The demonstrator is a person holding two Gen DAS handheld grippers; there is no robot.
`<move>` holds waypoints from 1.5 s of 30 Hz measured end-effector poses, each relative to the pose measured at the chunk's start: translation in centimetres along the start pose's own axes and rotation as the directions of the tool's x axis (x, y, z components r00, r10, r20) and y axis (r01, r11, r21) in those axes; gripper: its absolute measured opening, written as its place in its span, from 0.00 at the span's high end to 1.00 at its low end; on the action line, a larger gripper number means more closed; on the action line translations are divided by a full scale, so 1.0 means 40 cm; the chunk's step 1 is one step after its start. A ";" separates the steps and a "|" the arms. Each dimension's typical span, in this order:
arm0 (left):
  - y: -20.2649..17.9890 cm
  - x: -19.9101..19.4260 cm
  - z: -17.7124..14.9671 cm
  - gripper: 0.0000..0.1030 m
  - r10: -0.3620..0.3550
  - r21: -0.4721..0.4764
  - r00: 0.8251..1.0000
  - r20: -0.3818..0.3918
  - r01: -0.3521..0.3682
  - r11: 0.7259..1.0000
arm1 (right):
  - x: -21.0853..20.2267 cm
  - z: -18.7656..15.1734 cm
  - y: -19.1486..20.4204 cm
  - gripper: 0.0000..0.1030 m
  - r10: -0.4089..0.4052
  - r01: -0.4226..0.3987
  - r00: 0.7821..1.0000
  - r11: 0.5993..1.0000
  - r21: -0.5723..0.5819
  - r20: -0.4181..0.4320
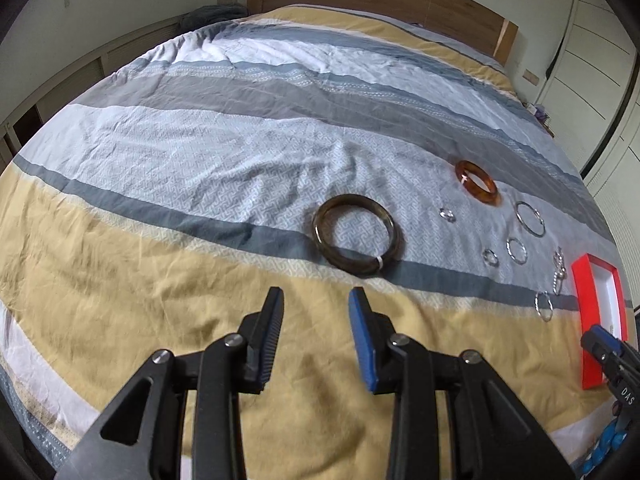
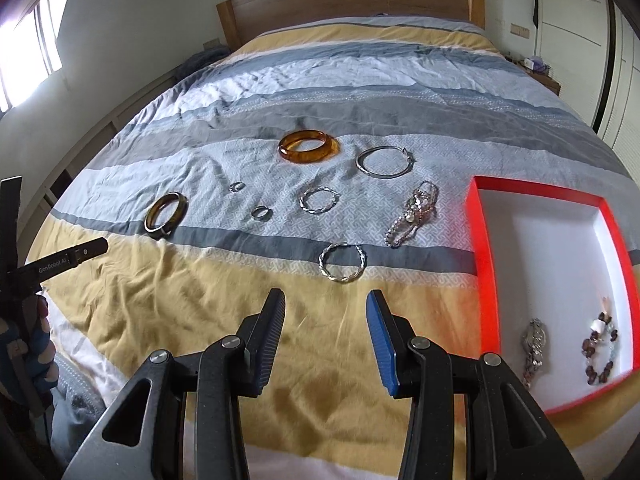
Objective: Organize jewelry
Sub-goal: 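Grasp the twisted silver hoop with the right tool while the left tool grasps the dark bangle, then carry the silver hoop and dark bangle into the red box and release both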
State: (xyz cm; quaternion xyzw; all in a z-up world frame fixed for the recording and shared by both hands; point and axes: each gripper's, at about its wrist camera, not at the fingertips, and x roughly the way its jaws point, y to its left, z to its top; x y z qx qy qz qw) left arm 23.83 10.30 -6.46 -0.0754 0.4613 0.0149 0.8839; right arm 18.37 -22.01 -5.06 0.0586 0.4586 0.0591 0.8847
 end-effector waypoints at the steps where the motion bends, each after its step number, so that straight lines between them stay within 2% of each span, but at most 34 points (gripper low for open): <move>1: -0.001 0.018 0.010 0.69 -0.002 -0.007 1.000 -0.005 0.002 1.000 | 0.023 0.004 -0.006 0.58 0.002 -0.002 1.000 1.000 0.002 -0.006; 9: -0.011 0.159 0.069 0.69 -0.016 -0.054 0.999 -0.051 0.014 0.998 | 0.146 0.007 -0.051 0.54 0.013 -0.012 0.999 1.000 0.026 -0.046; 14: -0.025 0.230 0.080 0.69 0.018 -0.024 0.996 -0.086 -0.020 1.000 | 0.182 0.007 -0.054 0.54 0.023 -0.023 0.998 1.000 0.009 -0.054; 18: -0.039 0.246 0.088 0.70 0.048 0.012 0.995 -0.086 -0.047 0.999 | 0.201 0.015 -0.054 0.54 0.029 -0.029 0.998 1.000 -0.002 -0.049; 24: -0.059 0.254 0.090 0.87 0.106 0.046 0.992 -0.063 -0.103 0.994 | 0.222 0.024 -0.045 0.54 0.023 -0.024 0.999 1.000 -0.010 -0.040; 27: -0.067 0.247 0.092 0.92 0.115 0.050 0.992 -0.060 -0.112 0.992 | 0.230 0.032 -0.038 0.60 0.026 -0.026 0.999 1.000 -0.011 -0.035; 34: -0.063 0.187 0.069 0.93 0.097 0.040 0.993 -0.064 -0.094 0.995 | 0.201 0.030 -0.032 0.61 0.049 -0.049 0.998 0.999 -0.003 -0.025; 45: -0.105 0.018 0.021 0.93 0.071 0.076 0.997 -0.029 -0.068 0.995 | 0.023 0.011 -0.008 0.61 0.099 -0.099 0.994 0.995 -0.012 0.056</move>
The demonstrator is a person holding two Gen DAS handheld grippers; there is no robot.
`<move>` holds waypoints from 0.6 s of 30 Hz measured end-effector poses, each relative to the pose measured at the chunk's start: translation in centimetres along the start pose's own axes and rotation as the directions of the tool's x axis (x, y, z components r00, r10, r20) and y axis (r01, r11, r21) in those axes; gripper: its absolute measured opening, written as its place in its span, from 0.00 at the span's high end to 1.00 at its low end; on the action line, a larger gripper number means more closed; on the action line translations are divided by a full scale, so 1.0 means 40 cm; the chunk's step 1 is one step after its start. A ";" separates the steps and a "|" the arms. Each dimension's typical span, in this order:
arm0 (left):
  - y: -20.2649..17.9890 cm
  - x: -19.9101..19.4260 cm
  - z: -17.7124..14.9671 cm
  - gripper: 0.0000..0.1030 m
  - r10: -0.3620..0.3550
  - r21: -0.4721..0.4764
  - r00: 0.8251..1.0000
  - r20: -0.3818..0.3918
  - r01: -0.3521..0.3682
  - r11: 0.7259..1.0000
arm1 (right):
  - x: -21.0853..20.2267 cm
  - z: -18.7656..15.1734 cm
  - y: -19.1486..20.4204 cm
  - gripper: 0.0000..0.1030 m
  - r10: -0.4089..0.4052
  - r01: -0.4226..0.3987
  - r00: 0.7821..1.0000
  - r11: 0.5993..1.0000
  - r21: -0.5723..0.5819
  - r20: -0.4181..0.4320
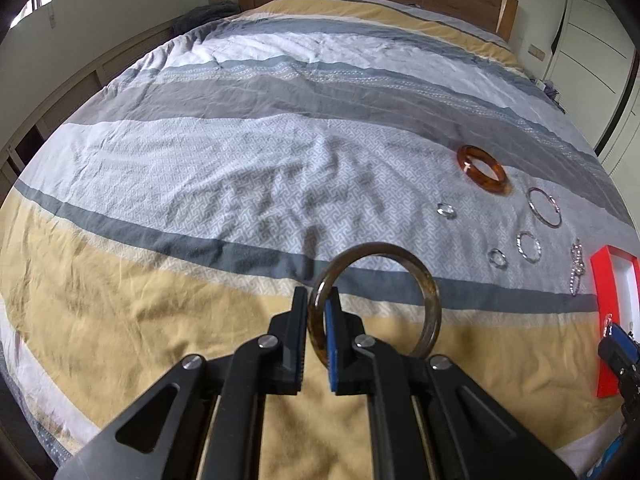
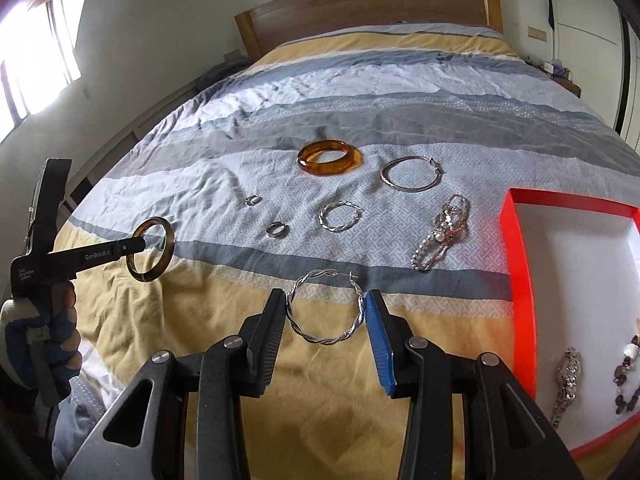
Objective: Organize jewelry
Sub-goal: 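Carry the silver hoop and dark bangle into the red box and release both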
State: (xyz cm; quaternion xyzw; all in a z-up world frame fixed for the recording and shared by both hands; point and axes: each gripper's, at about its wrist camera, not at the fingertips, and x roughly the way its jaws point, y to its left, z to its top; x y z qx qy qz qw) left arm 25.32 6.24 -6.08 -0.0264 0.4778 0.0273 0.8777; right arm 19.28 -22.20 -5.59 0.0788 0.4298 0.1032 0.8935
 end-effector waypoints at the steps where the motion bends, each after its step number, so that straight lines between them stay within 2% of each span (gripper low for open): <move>1: -0.010 -0.018 -0.005 0.93 -0.007 0.007 1.000 0.004 0.007 1.000 | -0.019 -0.003 -0.002 0.61 -0.002 0.002 1.000 1.000 0.001 0.006; 5: -0.074 -0.082 -0.026 0.93 -0.040 0.052 0.999 0.019 0.039 0.998 | -0.096 -0.020 -0.032 0.61 -0.019 0.019 0.999 1.000 0.013 0.030; 10: -0.210 -0.143 -0.049 0.93 -0.110 0.125 0.994 0.023 0.107 0.986 | -0.193 -0.050 -0.125 0.61 -0.073 0.071 0.996 0.997 0.038 0.046; 18: -0.524 -0.174 -0.076 0.93 -0.248 0.271 0.969 -0.019 0.243 0.931 | -0.287 -0.080 -0.339 0.61 -0.192 0.190 0.981 0.979 0.067 0.026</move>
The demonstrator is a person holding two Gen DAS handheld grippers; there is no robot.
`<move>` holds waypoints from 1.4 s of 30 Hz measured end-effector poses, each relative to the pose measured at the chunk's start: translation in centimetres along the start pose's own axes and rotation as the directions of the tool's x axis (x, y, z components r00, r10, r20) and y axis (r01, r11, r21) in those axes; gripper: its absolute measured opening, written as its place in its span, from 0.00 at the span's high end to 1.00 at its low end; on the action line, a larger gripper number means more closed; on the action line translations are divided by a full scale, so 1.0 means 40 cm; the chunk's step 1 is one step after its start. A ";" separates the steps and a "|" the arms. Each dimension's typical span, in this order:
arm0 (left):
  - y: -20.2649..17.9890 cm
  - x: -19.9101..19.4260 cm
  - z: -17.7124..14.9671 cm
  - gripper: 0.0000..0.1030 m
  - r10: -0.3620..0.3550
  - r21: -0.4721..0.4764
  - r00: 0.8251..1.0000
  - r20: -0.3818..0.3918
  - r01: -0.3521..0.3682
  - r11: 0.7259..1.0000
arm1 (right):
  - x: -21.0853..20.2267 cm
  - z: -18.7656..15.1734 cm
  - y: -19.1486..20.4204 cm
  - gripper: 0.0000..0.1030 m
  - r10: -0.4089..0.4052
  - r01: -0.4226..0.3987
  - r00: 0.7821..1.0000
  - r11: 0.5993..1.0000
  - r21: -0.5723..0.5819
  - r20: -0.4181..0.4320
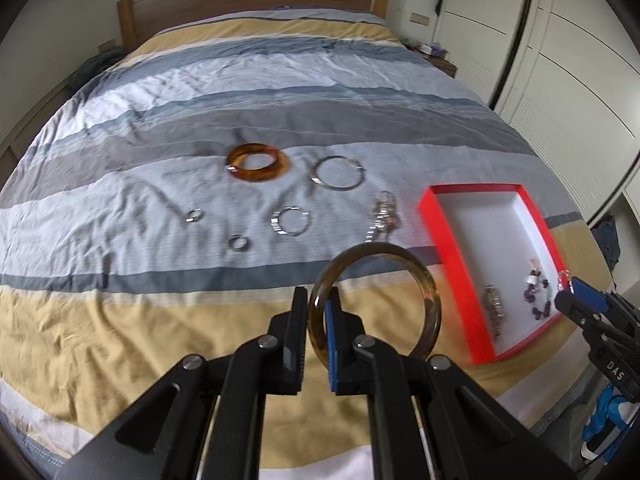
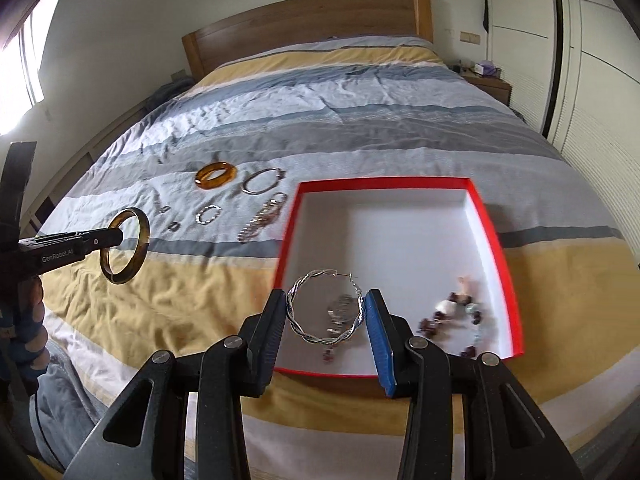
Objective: Organize jewelry
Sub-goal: 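Carry the silver hoop and dark bangle into the red box and release both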
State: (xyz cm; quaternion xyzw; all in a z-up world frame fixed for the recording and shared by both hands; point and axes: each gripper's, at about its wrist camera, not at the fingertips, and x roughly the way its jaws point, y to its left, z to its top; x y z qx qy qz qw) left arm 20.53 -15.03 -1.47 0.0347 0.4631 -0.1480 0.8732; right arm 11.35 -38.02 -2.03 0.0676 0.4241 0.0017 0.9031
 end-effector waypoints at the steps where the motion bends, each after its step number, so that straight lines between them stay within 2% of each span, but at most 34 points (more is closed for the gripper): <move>1: -0.037 0.011 0.007 0.93 -0.017 0.017 1.000 -0.004 0.017 1.000 | 0.003 0.001 -0.023 0.61 -0.012 0.012 1.000 1.000 0.002 -0.003; 5: -0.176 0.061 0.037 0.93 -0.068 0.078 0.997 -0.020 0.069 0.995 | 0.032 0.017 -0.113 0.61 -0.036 0.036 0.999 0.999 -0.005 -0.022; 8: -0.253 0.106 0.058 0.93 -0.072 0.111 0.997 -0.033 0.075 0.991 | 0.065 0.030 -0.165 0.61 -0.034 0.033 0.999 0.999 -0.016 -0.038; 12: -0.319 0.173 0.079 0.93 -0.062 0.161 0.996 -0.057 0.070 0.984 | 0.123 0.040 -0.214 0.61 -0.025 0.022 0.997 0.999 -0.045 -0.074; 17: -0.373 0.247 0.087 0.93 -0.033 0.228 0.996 -0.087 0.052 0.972 | 0.188 0.047 -0.235 0.61 0.015 -0.033 0.991 0.991 -0.131 -0.133; 23: -0.391 0.306 0.079 0.93 0.026 0.268 0.995 -0.099 0.002 0.963 | 0.246 0.064 -0.236 0.61 0.000 -0.039 0.986 0.974 -0.225 -0.168; 28: -0.389 0.330 0.079 0.93 0.045 0.279 0.994 -0.096 -0.016 0.960 | 0.285 0.072 -0.225 0.60 -0.019 -0.040 0.981 0.953 -0.300 -0.191; 34: -0.380 0.333 0.077 0.92 0.035 0.255 0.996 -0.084 -0.013 0.967 | 0.297 0.071 -0.210 0.60 -0.030 -0.046 0.980 0.928 -0.369 -0.199; 36: -0.379 0.328 0.076 0.91 0.025 0.244 0.997 -0.074 -0.006 0.970 | 0.294 0.071 -0.211 0.56 -0.038 -0.042 0.979 0.925 -0.378 -0.202; 42: -0.377 0.295 0.078 0.83 -0.051 0.214 0.995 -0.083 0.067 0.975 | 0.254 0.062 -0.210 0.52 -0.065 -0.013 0.980 0.924 -0.381 -0.190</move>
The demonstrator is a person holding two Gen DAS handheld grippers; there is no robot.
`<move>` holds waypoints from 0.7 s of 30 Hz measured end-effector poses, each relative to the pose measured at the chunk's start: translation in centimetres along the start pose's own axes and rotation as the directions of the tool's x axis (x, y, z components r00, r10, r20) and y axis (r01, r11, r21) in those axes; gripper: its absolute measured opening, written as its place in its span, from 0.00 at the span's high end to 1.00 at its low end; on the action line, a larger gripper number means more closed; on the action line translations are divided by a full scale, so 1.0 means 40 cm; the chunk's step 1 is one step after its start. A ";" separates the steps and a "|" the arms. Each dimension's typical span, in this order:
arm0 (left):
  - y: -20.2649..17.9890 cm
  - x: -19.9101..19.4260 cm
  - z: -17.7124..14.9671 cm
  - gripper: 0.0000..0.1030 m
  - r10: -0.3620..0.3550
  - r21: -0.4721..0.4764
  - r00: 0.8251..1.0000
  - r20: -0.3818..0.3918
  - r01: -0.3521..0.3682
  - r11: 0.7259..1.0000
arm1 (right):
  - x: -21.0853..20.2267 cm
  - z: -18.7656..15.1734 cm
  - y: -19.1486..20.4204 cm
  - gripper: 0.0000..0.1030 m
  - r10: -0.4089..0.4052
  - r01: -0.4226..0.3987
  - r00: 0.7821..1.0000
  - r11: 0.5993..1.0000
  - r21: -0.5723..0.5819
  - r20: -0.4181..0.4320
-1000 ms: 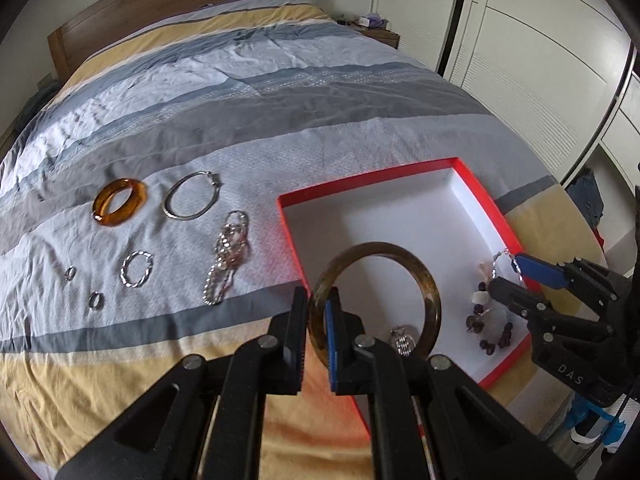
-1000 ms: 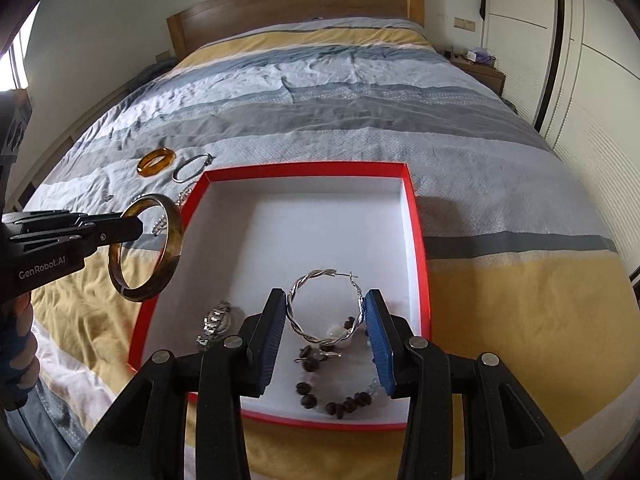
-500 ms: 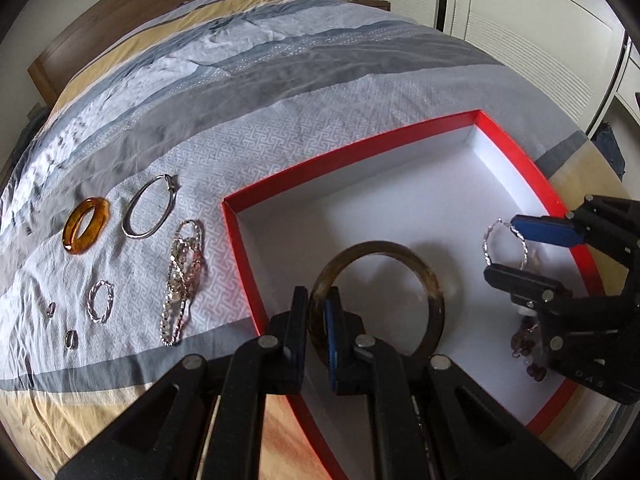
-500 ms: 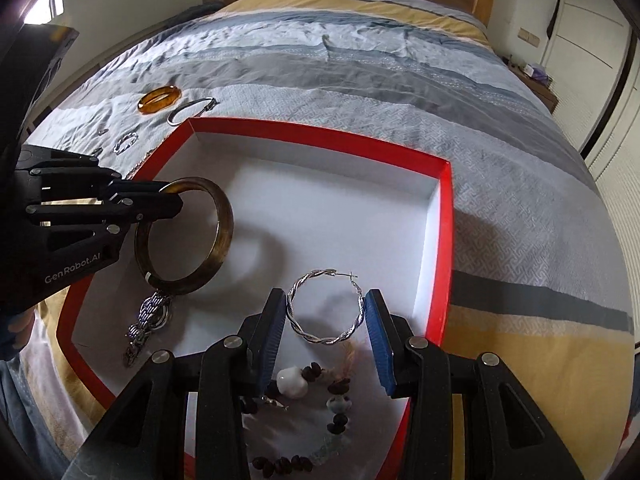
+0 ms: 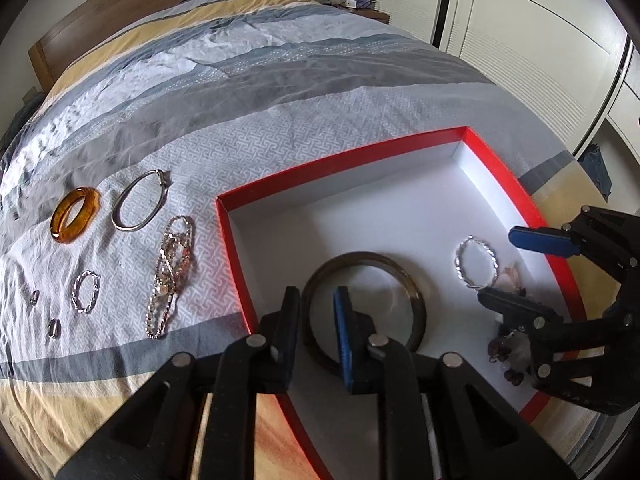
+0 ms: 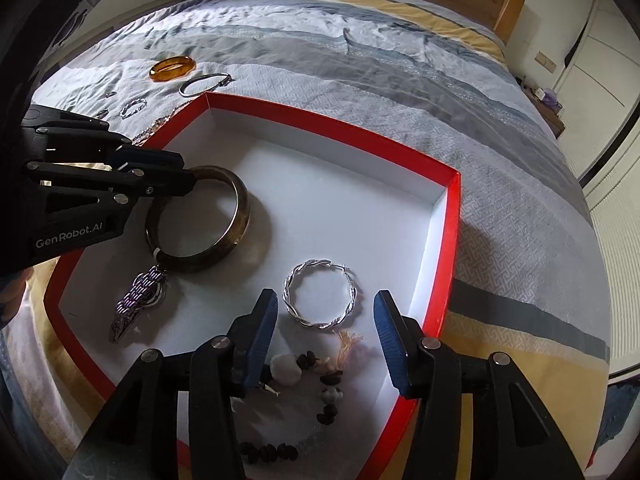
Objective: Organize jewelry
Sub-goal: 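Carry the silver hoop and dark bangle into the red box and release both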
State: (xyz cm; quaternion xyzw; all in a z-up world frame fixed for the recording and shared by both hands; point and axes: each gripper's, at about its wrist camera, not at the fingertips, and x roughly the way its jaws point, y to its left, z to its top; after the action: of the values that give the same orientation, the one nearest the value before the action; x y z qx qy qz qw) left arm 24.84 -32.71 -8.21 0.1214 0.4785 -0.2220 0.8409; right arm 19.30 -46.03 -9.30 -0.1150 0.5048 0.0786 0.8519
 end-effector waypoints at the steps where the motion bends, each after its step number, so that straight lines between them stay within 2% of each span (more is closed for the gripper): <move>1: -0.005 -0.012 -0.002 0.83 -0.001 0.008 1.000 0.010 0.001 1.000 | -0.015 -0.004 -0.004 0.52 0.001 -0.001 1.000 1.000 0.013 0.010; 5: -0.024 -0.082 -0.013 0.77 -0.017 0.031 0.999 0.052 0.016 0.999 | -0.096 -0.028 -0.020 0.52 -0.020 0.016 0.999 0.996 0.084 0.049; 11: -0.032 -0.225 -0.051 0.75 -0.021 0.042 0.993 0.113 0.017 0.999 | -0.241 -0.078 -0.020 0.52 -0.052 0.030 0.993 0.978 0.206 0.105; 14: -0.024 -0.298 -0.080 0.74 -0.010 0.035 0.991 0.135 0.006 0.999 | -0.299 -0.106 0.003 0.52 -0.071 0.043 0.992 0.969 0.243 0.109; 21: 0.013 -0.453 -0.171 0.73 0.031 0.020 0.982 0.186 -0.035 0.999 | -0.403 -0.164 0.090 0.52 -0.058 0.015 0.989 0.955 0.297 0.138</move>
State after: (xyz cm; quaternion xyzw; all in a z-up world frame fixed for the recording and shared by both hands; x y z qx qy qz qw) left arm 11.92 -24.75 3.83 0.1178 0.3933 -0.2240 0.8839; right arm 5.16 -44.68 1.40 0.0102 0.4453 -0.0053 0.8953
